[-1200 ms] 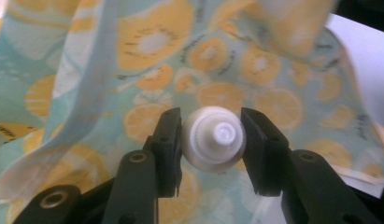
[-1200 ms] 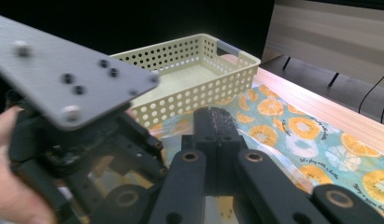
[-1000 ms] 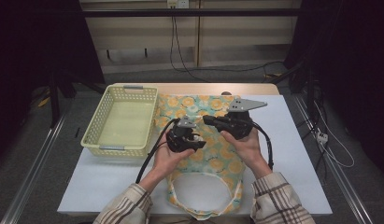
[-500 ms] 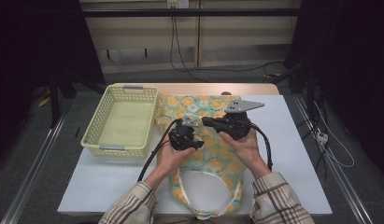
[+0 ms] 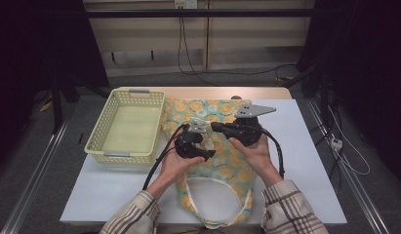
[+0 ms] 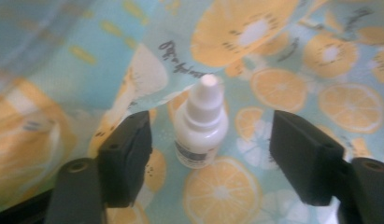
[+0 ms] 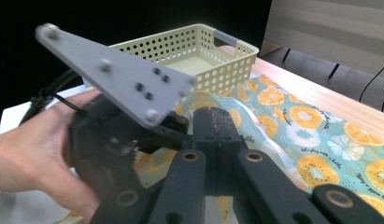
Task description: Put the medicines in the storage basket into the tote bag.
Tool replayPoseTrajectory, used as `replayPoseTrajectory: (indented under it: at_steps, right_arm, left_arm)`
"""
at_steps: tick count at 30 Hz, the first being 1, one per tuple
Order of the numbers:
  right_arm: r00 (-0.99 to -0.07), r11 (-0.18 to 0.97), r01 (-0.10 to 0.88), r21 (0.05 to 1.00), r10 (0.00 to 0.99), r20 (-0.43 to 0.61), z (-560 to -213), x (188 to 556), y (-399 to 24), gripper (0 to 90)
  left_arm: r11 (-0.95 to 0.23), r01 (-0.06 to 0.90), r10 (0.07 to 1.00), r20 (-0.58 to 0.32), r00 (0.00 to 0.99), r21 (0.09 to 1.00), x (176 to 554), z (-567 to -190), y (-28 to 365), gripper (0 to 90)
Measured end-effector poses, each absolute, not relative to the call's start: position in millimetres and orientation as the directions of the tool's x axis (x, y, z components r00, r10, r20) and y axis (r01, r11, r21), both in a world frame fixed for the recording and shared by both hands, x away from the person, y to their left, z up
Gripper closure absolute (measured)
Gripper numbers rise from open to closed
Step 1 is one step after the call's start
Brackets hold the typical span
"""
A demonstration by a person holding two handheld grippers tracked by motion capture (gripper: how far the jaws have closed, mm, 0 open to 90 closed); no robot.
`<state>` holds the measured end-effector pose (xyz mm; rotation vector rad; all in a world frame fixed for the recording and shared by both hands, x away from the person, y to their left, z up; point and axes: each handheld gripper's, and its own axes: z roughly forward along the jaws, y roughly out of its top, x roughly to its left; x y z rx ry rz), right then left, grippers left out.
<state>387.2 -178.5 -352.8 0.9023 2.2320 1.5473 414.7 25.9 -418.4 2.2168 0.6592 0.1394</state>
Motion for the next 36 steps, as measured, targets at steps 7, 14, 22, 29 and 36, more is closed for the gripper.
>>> replayPoseTrajectory:
  at_steps: [7,14,22,29,36]
  right_arm:
    - [-0.764,0.229,0.333,0.915,0.634,0.119,-352.2,387.2,-179.4,90.0]
    - [-0.763,0.226,0.336,0.914,0.634,0.124,-352.8,388.7,-180.1,90.0]
    - [-0.763,0.222,0.336,0.915,0.634,0.127,-353.1,389.4,-180.6,90.0]
    - [-0.764,0.222,0.333,0.916,0.633,0.124,-352.1,387.9,-180.9,90.0]
    - [-0.766,0.229,0.331,0.915,0.632,0.119,-352.2,386.4,-179.8,90.0]
  left_arm:
    - [-0.535,0.376,0.462,-0.111,0.88,0.756,402.2,-405.2,33.7,15.6]
    - [-0.566,0.347,0.422,-0.098,0.901,0.748,390.1,-397.1,37.1,10.3]
    - [-0.561,0.32,0.421,-0.07,0.904,0.763,377.3,-386.7,39.1,9.3]
    - [-0.567,0.286,0.392,-0.053,0.919,0.773,367.5,-379.9,45.9,8.8]
    - [-0.566,0.271,0.392,-0.035,0.919,0.778,355.2,-382.3,55.7,10.0]
